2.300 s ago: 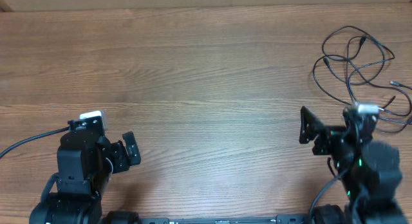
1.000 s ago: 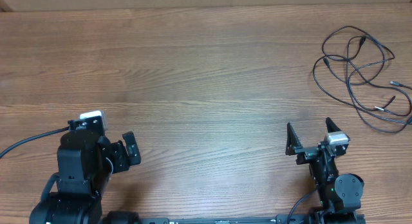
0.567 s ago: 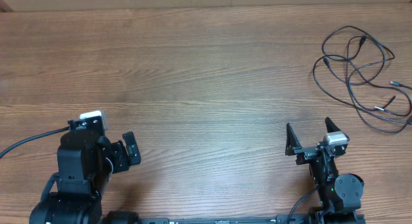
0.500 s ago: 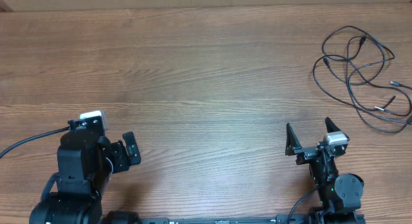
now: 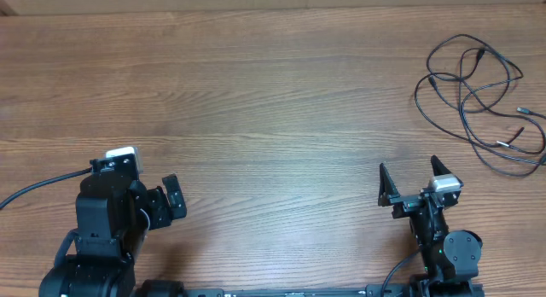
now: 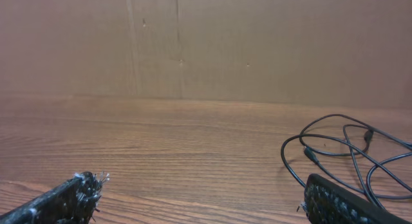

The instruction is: Untangle cables

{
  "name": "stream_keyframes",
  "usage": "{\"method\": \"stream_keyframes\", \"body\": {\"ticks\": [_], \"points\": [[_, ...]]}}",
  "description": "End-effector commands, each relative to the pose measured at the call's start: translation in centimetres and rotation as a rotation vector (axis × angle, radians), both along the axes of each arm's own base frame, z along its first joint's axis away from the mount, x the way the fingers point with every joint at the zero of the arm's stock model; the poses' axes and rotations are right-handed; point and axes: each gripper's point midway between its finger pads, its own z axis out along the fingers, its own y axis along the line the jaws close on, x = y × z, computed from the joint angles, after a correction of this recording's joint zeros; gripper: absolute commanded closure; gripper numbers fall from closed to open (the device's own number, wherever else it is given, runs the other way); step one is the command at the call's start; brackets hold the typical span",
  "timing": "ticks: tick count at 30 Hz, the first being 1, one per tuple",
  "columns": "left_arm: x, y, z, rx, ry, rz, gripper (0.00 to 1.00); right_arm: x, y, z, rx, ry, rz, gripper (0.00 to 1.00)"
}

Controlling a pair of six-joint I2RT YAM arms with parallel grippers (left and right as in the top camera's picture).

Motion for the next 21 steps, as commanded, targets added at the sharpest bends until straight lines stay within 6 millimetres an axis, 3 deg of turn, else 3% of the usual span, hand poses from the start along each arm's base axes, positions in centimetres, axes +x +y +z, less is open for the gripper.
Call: {"method": "stream_keyframes", "body": {"ticks": [1, 14, 18, 21], "points": [[0.0, 0.2, 0.0, 0.019, 0.001, -0.001, 0.0, 0.0, 0.0, -0.2, -0.005, -0.003, 0.001, 0.0], [-0.6, 0.1, 0.2, 0.008, -0.05, -0.008, 0.0, 0.0, 0.0, -0.2, -0.005, -0.003, 0.001, 0.0], [-0.7, -0.2, -1.4, -0.01, -0.118, -0.02, 0.01, 0.0, 0.0, -0.2, -0.005, -0.003, 0.001, 0.0], [-0.6, -0.6, -3.6, -0.032, -0.174, -0.04, 0.0, 0.0, 0.0, -0.2, -0.005, -0.003, 0.001, 0.0]]}}
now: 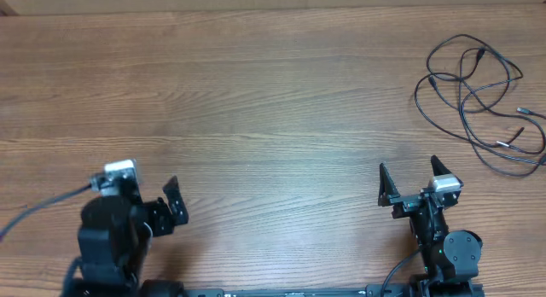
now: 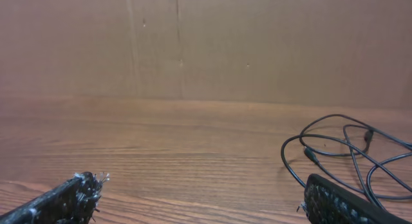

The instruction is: Untangle cables

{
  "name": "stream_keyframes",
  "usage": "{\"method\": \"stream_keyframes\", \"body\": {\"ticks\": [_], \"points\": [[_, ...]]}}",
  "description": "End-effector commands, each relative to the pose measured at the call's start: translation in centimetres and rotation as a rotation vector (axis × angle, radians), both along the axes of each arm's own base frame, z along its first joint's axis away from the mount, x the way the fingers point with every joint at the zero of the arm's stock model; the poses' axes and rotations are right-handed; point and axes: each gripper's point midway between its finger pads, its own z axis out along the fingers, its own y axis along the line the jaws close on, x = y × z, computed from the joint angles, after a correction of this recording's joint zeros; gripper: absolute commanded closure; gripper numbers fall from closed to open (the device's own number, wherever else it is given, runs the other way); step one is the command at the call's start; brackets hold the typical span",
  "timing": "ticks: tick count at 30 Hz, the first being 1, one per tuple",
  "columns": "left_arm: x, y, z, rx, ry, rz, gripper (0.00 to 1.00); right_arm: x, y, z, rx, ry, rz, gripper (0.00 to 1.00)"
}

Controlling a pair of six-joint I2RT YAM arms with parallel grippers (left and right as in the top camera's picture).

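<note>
A tangle of thin black cables [image 1: 467, 99] lies in loose overlapping loops at the table's far right, with several small plugs at the ends. In the right wrist view the cables [image 2: 351, 153] lie ahead and to the right of the fingers. My right gripper [image 1: 409, 179] stands open near the front edge, well short of the cables, with nothing between its fingers [image 2: 64, 199]. My left gripper [image 1: 171, 208] is at the front left, far from the cables and seen edge-on, so its jaw gap does not show.
The wooden table [image 1: 256, 101] fills the overhead view. A brown cardboard wall [image 2: 206, 44] rises behind its far edge. A black lead [image 1: 34, 213] trails off to the left from the left arm.
My left arm has shifted a little toward the front edge, its gripper now slightly nearer to me. The right arm and the cables have not moved.
</note>
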Motion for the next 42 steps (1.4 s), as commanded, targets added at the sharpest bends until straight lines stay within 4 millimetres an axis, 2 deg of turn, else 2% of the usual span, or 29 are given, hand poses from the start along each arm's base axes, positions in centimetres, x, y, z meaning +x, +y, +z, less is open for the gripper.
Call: {"method": "stream_keyframes", "body": {"ticks": [1, 5, 10, 16, 22, 26, 31, 34, 42], "points": [[-0.2, -0.8, -3.1, -0.022, -0.036, -0.043, 0.0, 0.0, 0.0, -0.2, -0.005, -0.003, 0.001, 0.0], [0.8, -1.6, -5.2, -0.057, -0.167, -0.081, 0.0, 0.0, 0.0, -0.2, -0.005, -0.003, 0.001, 0.0], [2.3, -2.2, -6.1, -0.076, -0.345, -0.108, 0.0, 0.0, 0.0, -0.2, -0.005, -0.003, 0.001, 0.0], [3.8, -2.3, -5.5, -0.08, -0.536, -0.114, 0.0, 0.0, 0.0, -0.2, -0.005, -0.003, 0.001, 0.0], [4.6, -2.4, -3.3, 0.037, -0.732, -0.154, 0.0, 0.0, 0.0, -0.2, -0.005, -0.003, 0.001, 0.0], [4.6, -2.8, -3.5, 0.152, -0.726, -0.215, 0.0, 0.0, 0.0, -0.2, -0.005, -0.003, 0.001, 0.0], [4.5, -3.3, -7.5, 0.136, -0.562, -0.256, 0.0, 0.0, 0.0, -0.2, -0.005, -0.003, 0.001, 0.0], [4.5, -3.6, -7.4, 0.181, -0.57, -0.29, 0.0, 0.0, 0.0, -0.2, -0.005, -0.003, 0.001, 0.0], [4.5, -3.6, -7.4, 0.138, -0.571, -0.273, 0.0, 0.0, 0.0, -0.2, -0.005, -0.003, 0.001, 0.0]]}}
